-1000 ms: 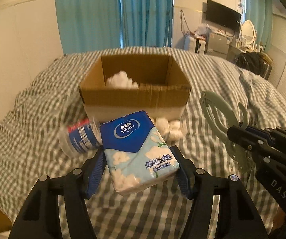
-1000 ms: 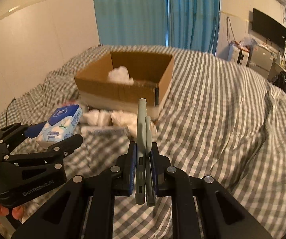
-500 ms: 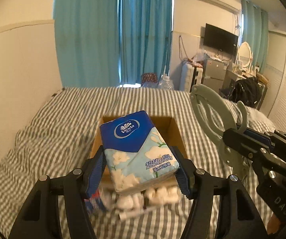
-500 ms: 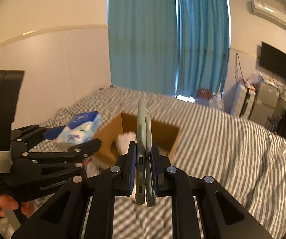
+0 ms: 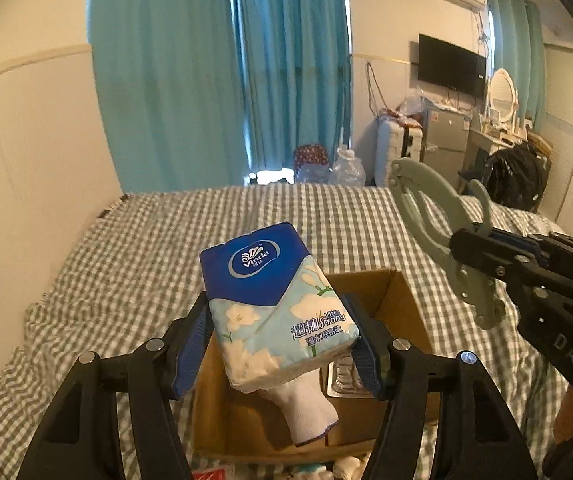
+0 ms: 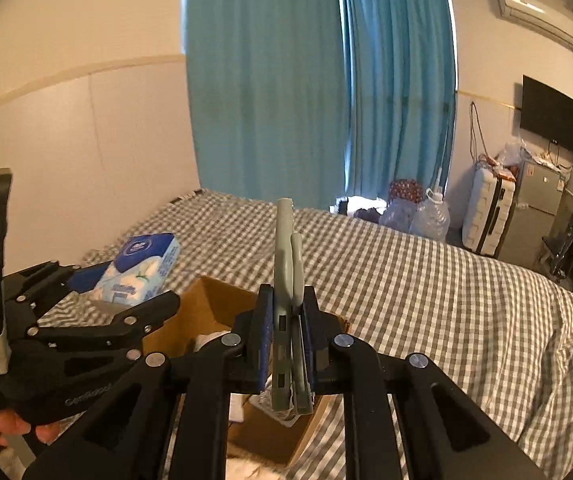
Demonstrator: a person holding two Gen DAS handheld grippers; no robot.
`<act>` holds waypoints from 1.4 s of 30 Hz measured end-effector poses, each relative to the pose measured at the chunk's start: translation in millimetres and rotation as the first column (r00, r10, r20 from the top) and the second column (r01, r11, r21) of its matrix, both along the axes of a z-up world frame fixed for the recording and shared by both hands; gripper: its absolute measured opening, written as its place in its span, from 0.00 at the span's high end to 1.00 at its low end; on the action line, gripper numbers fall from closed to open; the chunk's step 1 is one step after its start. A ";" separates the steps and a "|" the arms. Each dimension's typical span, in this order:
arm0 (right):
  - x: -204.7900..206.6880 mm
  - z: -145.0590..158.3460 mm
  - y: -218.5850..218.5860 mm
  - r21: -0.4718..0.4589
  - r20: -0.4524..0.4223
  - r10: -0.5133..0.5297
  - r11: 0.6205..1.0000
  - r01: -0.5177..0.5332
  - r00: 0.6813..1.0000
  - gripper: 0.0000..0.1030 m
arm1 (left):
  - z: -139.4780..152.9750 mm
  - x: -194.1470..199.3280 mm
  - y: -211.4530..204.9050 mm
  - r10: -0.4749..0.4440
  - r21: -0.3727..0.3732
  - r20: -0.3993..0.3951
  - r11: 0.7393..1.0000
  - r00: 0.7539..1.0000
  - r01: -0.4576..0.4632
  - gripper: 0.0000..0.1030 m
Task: Organize objects
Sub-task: 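Carry the tissue pack and hanger over the box with both tools, then open both tools to drop the tissue pack and hanger into the box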
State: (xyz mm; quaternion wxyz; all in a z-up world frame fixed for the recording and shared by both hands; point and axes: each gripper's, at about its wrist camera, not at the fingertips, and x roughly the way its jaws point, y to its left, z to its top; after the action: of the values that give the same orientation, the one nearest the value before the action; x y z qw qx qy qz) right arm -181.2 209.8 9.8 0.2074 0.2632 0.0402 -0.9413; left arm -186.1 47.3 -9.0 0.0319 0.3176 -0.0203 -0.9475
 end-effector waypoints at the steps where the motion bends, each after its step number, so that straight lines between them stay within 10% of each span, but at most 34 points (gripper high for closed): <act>1: -7.1 -6.0 -0.7 0.003 0.011 0.000 1.000 0.000 1.000 0.87 | -6.9 -4.5 -0.8 -0.002 0.000 0.011 1.000 1.000 0.002 0.37; 13: -49.3 -91.9 -15.9 0.068 0.155 -0.012 0.998 0.002 0.988 0.88 | -80.5 -31.9 -1.9 -0.030 0.005 0.161 1.000 0.987 0.030 0.37; 23: -46.4 -106.1 -28.5 0.088 0.190 -0.048 0.996 0.032 0.981 0.87 | -96.4 -25.4 -3.7 -0.071 0.054 0.226 0.997 0.971 0.060 0.35; 30: -30.0 -79.0 -33.0 0.102 0.143 -0.068 0.993 0.053 0.987 0.85 | -66.2 -5.1 -2.2 -0.052 0.002 0.184 0.999 0.982 0.052 0.11; 42: 39.0 14.1 -14.9 0.061 0.023 -0.109 0.992 0.107 0.994 0.41 | 16.4 57.1 -24.1 -0.017 0.035 0.060 0.999 0.998 0.015 0.02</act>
State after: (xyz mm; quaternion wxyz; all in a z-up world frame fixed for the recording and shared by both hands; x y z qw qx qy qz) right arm -142.2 194.9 23.9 0.1488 0.2834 0.0512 -0.9460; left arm -129.0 23.2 7.5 0.0185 0.3466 -0.0076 -0.9378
